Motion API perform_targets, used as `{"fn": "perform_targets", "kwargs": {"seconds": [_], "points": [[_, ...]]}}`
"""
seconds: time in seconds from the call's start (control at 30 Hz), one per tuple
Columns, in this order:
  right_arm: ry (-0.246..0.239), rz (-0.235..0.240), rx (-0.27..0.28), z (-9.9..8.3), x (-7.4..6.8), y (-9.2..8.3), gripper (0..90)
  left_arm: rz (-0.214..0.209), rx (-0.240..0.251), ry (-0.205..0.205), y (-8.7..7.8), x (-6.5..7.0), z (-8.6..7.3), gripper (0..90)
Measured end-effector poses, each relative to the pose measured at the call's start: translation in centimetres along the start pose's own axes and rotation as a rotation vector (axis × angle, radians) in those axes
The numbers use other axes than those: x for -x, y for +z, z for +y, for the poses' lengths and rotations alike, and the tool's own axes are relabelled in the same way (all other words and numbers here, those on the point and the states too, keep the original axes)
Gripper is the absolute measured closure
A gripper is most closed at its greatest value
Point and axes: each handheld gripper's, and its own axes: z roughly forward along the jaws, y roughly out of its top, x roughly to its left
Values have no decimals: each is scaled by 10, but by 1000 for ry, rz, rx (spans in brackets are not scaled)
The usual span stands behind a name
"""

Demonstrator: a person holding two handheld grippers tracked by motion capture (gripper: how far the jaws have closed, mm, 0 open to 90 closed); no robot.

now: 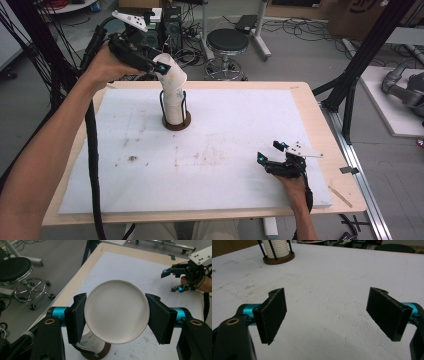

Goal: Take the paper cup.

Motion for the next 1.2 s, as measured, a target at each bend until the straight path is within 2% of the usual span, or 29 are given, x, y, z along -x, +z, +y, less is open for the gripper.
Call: {"fn": "perform_targets", "kwargs": {"seconds": [0.13, 0.2, 0.33, 0.43, 0.63, 0.77, 0.97, 1.2], "points": [[-3, -2, 5, 0, -1, -1, 169, 5, 35, -8, -7, 8, -12, 370], [-2, -3, 5, 0, -1, -1, 169, -6, 54, -12, -10, 12, -17, 370], [-1, -2, -2, 0, -1, 0, 169, 5, 82, 8, -16, 21, -27, 369], [5, 1, -15, 1, 0, 1, 169, -7, 116, 6, -22, 27, -34, 370], [-3, -2, -7, 0, 0, 0, 169, -32, 140, 7, -27, 40, -48, 369], [-3, -5, -7, 0, 0, 1, 169, -57, 157, 6, -25, 47, -60, 369], [10, 5, -19, 1, 1, 1, 169, -93, 208, 4, -21, 59, -78, 368], [25, 8, -29, 1, 2, 2, 169, -122, 278, -33, -13, 71, -103, 368]]}}
